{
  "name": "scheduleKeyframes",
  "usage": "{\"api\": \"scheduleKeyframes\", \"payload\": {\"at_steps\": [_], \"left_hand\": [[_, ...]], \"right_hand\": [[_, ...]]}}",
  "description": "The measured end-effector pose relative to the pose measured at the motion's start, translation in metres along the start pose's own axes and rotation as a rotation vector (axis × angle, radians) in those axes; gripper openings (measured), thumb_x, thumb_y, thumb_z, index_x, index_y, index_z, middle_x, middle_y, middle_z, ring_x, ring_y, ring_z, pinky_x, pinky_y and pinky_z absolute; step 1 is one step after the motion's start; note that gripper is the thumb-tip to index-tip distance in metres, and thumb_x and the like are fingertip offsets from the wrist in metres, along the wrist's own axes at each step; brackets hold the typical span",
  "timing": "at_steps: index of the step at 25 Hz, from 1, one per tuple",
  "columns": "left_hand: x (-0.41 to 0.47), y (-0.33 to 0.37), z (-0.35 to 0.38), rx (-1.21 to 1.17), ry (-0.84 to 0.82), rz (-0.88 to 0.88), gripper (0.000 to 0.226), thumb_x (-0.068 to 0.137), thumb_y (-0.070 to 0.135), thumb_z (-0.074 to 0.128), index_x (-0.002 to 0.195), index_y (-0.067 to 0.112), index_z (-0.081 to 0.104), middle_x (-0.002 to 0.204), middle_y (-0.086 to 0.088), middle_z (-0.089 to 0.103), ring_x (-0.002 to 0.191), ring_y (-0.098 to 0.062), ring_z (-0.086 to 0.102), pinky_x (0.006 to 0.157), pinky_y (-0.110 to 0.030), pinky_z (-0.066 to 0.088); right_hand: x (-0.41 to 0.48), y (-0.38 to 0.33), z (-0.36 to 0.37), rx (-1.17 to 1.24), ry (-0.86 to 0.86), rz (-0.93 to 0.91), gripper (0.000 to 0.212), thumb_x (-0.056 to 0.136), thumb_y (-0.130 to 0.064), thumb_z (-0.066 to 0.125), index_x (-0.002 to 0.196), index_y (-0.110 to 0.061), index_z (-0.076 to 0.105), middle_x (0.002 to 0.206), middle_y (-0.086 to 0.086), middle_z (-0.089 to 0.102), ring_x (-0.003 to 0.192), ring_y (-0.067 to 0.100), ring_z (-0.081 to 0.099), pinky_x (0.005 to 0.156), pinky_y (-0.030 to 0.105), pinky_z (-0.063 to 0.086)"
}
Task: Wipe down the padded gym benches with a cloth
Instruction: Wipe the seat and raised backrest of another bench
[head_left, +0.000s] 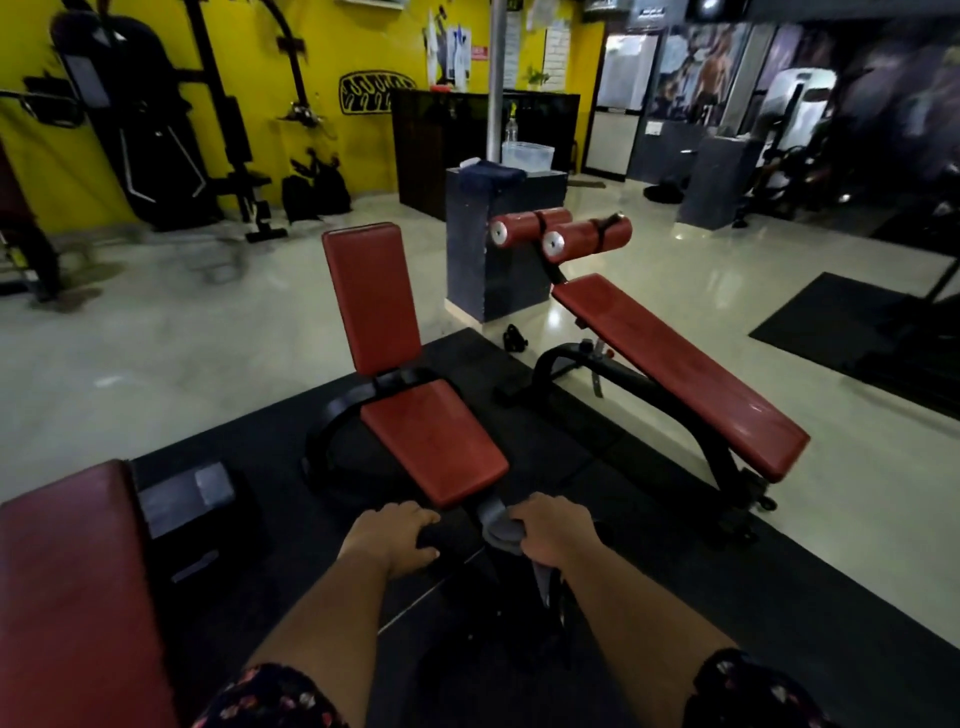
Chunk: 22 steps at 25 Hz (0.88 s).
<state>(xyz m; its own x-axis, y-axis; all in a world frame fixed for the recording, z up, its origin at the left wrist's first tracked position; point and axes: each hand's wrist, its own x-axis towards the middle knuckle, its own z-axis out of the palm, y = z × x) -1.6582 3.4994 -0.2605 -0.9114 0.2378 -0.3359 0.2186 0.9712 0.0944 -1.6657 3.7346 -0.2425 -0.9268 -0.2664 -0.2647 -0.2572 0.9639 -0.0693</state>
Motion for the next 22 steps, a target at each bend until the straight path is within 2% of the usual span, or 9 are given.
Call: {"api": "scheduleKeyframes", "payload": {"at_steps": [9,12,16,22], "left_hand": [[0.087,-0.042,-0.030,-0.037,-0.025,-0.098,0.063,0.095,0.054,0.049,0.151,0.036,0.029,0.151,0.003,0.036,0.135,-0.021,0.039,0.106,-0.042,0.039],[0.104,-0.060,-0.056,-0.063,0.024,-0.181,0.062,0.095,0.054,0.050,0.151,0.036,0.030,0.151,0.003,0.037,0.135,-0.021,0.039,0.106,-0.042,0.039],[0.122,-0.076,-0.070,-0.122,0.093,-0.319,0.062,0.094,0.056,0.049,0.150,0.036,0.032,0.151,0.005,0.038,0.135,-0.020,0.040,0.105,-0.042,0.042],[0.120,-0.109,-0.053,-0.101,0.032,-0.419,0.061,0.093,0.056,0.050,0.149,0.037,0.033,0.149,0.005,0.040,0.134,-0.019,0.041,0.104,-0.041,0.042]], "right_hand": [[0.133,0.007,-0.030,-0.097,-0.102,-0.115,0.035,0.090,-0.028,0.056,0.124,-0.023,0.060,0.123,0.003,0.060,0.108,0.028,0.060,0.083,0.038,0.050],[0.178,0.016,-0.060,-0.120,-0.017,-0.144,0.033,0.090,-0.026,0.055,0.122,-0.022,0.061,0.122,0.003,0.059,0.110,0.029,0.060,0.084,0.039,0.050],[0.230,0.001,-0.078,-0.146,0.012,-0.273,0.037,0.090,-0.028,0.057,0.127,-0.022,0.056,0.125,0.003,0.054,0.113,0.031,0.056,0.089,0.042,0.047],[0.266,-0.042,-0.065,-0.272,-0.036,-0.455,0.030,0.089,-0.029,0.060,0.118,-0.020,0.059,0.123,0.003,0.059,0.112,0.029,0.058,0.084,0.037,0.046]]}}
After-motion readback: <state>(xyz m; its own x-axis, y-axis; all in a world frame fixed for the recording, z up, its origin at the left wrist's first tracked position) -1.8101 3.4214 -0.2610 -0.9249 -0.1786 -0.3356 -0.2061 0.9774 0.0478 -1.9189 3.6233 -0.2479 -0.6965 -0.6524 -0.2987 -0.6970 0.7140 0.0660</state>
